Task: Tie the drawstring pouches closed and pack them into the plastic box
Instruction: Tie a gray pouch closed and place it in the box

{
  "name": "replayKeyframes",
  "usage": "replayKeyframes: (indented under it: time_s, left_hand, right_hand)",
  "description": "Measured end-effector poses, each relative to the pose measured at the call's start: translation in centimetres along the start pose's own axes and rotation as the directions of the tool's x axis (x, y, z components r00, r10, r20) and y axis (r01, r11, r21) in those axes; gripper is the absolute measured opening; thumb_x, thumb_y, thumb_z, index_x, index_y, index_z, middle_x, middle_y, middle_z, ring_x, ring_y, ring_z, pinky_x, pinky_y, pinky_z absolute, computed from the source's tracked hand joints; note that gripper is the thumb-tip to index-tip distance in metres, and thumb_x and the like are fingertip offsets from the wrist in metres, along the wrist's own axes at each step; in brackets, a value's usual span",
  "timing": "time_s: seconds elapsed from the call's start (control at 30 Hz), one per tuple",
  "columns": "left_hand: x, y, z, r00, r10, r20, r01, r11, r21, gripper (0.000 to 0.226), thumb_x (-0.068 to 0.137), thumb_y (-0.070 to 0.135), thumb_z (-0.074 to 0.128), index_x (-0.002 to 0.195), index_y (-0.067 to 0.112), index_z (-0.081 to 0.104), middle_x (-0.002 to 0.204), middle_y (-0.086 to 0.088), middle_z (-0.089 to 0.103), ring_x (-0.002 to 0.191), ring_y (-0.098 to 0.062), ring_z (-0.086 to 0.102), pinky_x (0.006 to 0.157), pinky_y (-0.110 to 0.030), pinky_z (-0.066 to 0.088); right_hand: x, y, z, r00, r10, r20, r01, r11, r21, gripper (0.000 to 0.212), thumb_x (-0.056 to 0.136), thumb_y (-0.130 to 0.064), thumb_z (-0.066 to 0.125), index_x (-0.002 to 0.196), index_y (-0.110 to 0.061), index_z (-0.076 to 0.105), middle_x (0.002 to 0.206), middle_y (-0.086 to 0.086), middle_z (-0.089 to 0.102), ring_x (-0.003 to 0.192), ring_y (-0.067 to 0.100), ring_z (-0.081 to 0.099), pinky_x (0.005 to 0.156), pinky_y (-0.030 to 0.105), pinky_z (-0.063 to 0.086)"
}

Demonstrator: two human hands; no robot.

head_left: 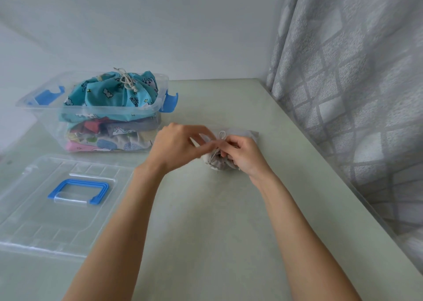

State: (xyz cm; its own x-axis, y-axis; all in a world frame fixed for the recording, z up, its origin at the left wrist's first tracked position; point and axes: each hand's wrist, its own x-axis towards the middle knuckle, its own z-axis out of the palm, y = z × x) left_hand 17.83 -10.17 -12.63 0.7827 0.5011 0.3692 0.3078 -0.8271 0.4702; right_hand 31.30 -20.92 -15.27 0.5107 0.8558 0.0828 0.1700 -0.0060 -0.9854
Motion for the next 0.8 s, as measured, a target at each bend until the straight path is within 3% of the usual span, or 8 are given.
replayKeyframes:
  time_s: [0.07, 0.27, 0.37, 0.43, 0.53, 0.6, 0.7, 0.8]
  left_hand:
    - [0.1, -0.4, -0.1, 0.990, -0.006, -0.137, -0.001, 0.999, -0.048, 0.027, 0.073, 0.060, 0.056, 0.079, 0.037, 0.068, 0.066, 0.025, 0.065, 0.060, 0.008, 0.062, 0.063, -0.026, 0.054]
    - [0.4, -0.7, 1.4, 0.995, 0.069, -0.078, -0.077, 0.991, -0.110, 0.005, 0.078, 0.030, 0.072, 0.083, 0.030, 0.071, 0.076, 0.012, 0.066, 0.065, -0.002, 0.059, 0.067, -0.033, 0.052]
    - [0.6, -1.0, 1.9, 0.987, 0.065, -0.146, -0.090, 0.982, -0.166, 0.003, 0.080, 0.025, 0.070, 0.083, 0.026, 0.070, 0.076, 0.009, 0.066, 0.065, -0.004, 0.058, 0.063, -0.029, 0.051]
    - [0.6, -1.0, 2.1, 0.988, 0.000, -0.158, -0.048, 0.953, -0.300, 0.005, 0.081, 0.020, 0.071, 0.085, 0.024, 0.070, 0.077, 0.008, 0.068, 0.069, -0.004, 0.061, 0.063, -0.027, 0.053]
    - [0.4, -1.1, 2.5, 0.994, -0.104, -0.018, 0.081, 0.861, -0.502, 0.029, 0.074, 0.018, 0.077, 0.100, 0.022, 0.066, 0.085, 0.004, 0.069, 0.077, -0.005, 0.067, 0.075, -0.021, 0.055]
    - [0.3, -1.2, 2.9, 0.991, -0.118, 0.067, 0.135, 0.834, -0.534, 0.037, 0.068, 0.015, 0.081, 0.101, 0.017, 0.064, 0.087, 0.002, 0.070, 0.076, -0.006, 0.068, 0.077, -0.020, 0.054]
    - [0.2, -1.3, 3.3, 0.990, -0.101, 0.097, 0.137, 0.851, -0.507, 0.025, 0.068, 0.012, 0.082, 0.089, 0.011, 0.069, 0.081, -0.001, 0.072, 0.070, -0.006, 0.067, 0.074, -0.023, 0.054]
    - [0.2, -1.4, 3.8, 0.991, -0.096, 0.094, 0.128, 0.884, -0.450, 0.011, 0.073, 0.015, 0.078, 0.081, 0.017, 0.071, 0.076, 0.000, 0.072, 0.065, -0.006, 0.064, 0.071, -0.030, 0.052]
  right_hand:
    - [0.0, 0.0, -0.1, 1.000, 0.019, 0.006, -0.020, 1.000, 0.021, 0.036, 0.093, -0.012, 0.055, 0.057, -0.009, 0.049, 0.035, -0.015, 0.039, 0.033, -0.001, 0.032, 0.039, 0.009, 0.024]
    - [-0.1, -0.1, 0.1, 0.999, 0.032, 0.008, -0.032, 0.999, -0.004, 0.034, 0.093, -0.014, 0.054, 0.060, -0.009, 0.054, 0.055, 0.001, 0.046, 0.036, -0.001, 0.033, 0.040, 0.009, 0.025]
    - [-0.1, -0.2, -0.1, 0.997, 0.076, 0.014, -0.076, 0.994, 0.083, 0.033, 0.094, -0.011, 0.052, 0.062, -0.006, 0.053, 0.042, -0.008, 0.044, 0.035, 0.001, 0.029, 0.037, 0.010, 0.022]
    - [-0.1, -0.2, -0.2, 0.997, 0.077, 0.028, -0.080, 0.988, 0.132, 0.029, 0.094, -0.010, 0.051, 0.066, -0.005, 0.054, 0.042, -0.011, 0.047, 0.036, 0.002, 0.028, 0.036, 0.012, 0.020]
    - [-0.1, 0.1, -0.4, 0.997, 0.069, 0.035, -0.074, 0.979, 0.188, 0.020, 0.094, -0.008, 0.051, 0.075, -0.007, 0.057, 0.056, -0.004, 0.057, 0.041, 0.003, 0.034, 0.037, 0.013, 0.021]
    - [0.0, 0.3, -0.6, 0.997, 0.049, 0.052, -0.059, 0.975, 0.213, 0.020, 0.094, -0.007, 0.051, 0.075, -0.008, 0.057, 0.063, 0.000, 0.058, 0.043, 0.004, 0.037, 0.039, 0.016, 0.022]
    - [-0.1, 0.2, -0.7, 0.996, 0.025, 0.084, -0.043, 0.975, 0.216, 0.018, 0.093, -0.007, 0.052, 0.076, -0.008, 0.058, 0.061, -0.003, 0.057, 0.046, 0.004, 0.037, 0.042, 0.018, 0.023]
    - [-0.3, 0.2, -0.9, 0.993, 0.031, 0.113, -0.052, 0.980, 0.191, 0.014, 0.093, -0.008, 0.053, 0.083, -0.006, 0.063, 0.057, -0.007, 0.053, 0.049, 0.005, 0.036, 0.044, 0.018, 0.023]
